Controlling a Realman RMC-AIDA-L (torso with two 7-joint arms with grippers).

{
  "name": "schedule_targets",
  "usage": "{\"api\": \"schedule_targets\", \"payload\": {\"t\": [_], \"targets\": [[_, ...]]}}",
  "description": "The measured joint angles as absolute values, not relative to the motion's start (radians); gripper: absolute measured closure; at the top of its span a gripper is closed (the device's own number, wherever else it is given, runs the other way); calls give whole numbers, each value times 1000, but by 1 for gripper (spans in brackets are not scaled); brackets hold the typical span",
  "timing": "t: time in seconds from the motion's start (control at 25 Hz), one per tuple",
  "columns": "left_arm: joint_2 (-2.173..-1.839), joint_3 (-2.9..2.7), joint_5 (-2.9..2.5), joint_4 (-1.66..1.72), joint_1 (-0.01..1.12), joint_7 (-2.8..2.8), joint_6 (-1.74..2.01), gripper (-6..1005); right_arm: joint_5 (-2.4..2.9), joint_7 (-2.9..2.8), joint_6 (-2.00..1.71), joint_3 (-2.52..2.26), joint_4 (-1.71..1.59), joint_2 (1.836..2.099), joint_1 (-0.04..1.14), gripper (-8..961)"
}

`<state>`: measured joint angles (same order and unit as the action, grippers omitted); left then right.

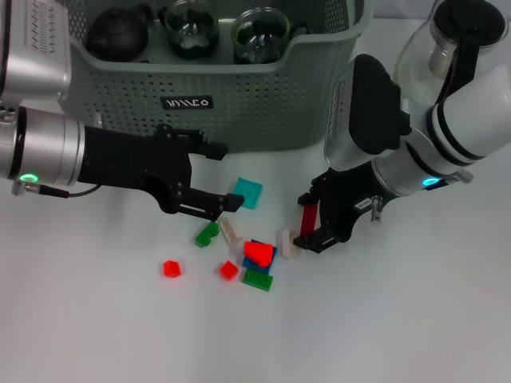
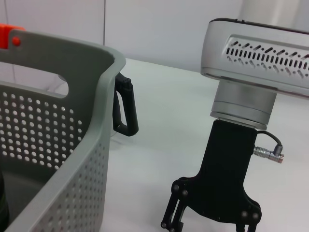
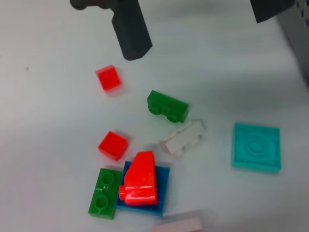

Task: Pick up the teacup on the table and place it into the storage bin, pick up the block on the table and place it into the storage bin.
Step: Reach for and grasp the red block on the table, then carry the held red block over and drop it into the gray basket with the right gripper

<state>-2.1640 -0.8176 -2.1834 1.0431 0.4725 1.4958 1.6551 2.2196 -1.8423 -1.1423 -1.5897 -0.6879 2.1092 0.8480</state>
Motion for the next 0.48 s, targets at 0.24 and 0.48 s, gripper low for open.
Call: {"api": "schedule_targets", "payload": {"t": [0.24, 0.48], "targets": [[-2160, -818, -2181, 1037, 471, 1495, 1662, 152, 2226, -1883, -1168, -1612, -724, 2104, 836, 255], [-2157, -814, -2181, 1040, 454, 1498, 1665, 152, 2315, -1996, -1281, -1586, -904, 2097, 766, 255]]}}
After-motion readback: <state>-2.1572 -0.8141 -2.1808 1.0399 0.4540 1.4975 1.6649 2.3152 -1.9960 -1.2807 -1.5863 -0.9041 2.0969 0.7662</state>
